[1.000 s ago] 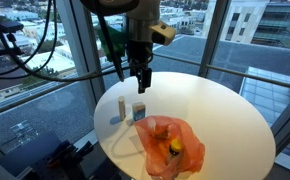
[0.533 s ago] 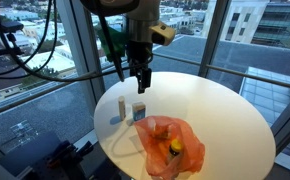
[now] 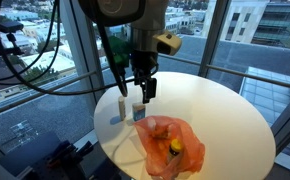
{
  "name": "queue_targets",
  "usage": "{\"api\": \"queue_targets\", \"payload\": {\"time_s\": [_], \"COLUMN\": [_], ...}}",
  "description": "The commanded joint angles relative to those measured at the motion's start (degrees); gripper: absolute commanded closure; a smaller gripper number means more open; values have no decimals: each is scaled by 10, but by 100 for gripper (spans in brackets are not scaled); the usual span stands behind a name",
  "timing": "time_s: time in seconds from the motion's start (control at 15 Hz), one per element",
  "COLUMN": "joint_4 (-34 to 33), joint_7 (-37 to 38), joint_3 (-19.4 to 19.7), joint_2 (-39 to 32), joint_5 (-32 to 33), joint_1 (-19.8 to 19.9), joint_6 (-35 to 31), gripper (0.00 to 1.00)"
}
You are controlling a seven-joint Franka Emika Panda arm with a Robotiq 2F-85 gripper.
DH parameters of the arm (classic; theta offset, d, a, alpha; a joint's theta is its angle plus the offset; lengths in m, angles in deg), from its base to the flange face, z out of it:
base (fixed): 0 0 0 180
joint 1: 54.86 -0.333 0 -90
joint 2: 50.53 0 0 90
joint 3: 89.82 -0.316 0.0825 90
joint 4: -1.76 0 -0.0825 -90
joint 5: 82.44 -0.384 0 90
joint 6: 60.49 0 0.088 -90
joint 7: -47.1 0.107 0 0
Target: Remove the brown and yellow bottle from the plastic and put it on the table
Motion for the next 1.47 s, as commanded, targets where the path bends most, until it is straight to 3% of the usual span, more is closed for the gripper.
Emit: {"api": "queue_targets", "payload": {"time_s": [0.0, 0.6, 1.4], "joint_4": [8, 16, 8], "joint_7": [-3, -8, -35], "joint_3": [9, 32, 60], "joint_2": [-16, -86, -157], "joint_5": [23, 47, 38], "joint_1": [12, 27, 41], "joint_6": [-32, -117, -150], "gripper": [0, 0, 0]}}
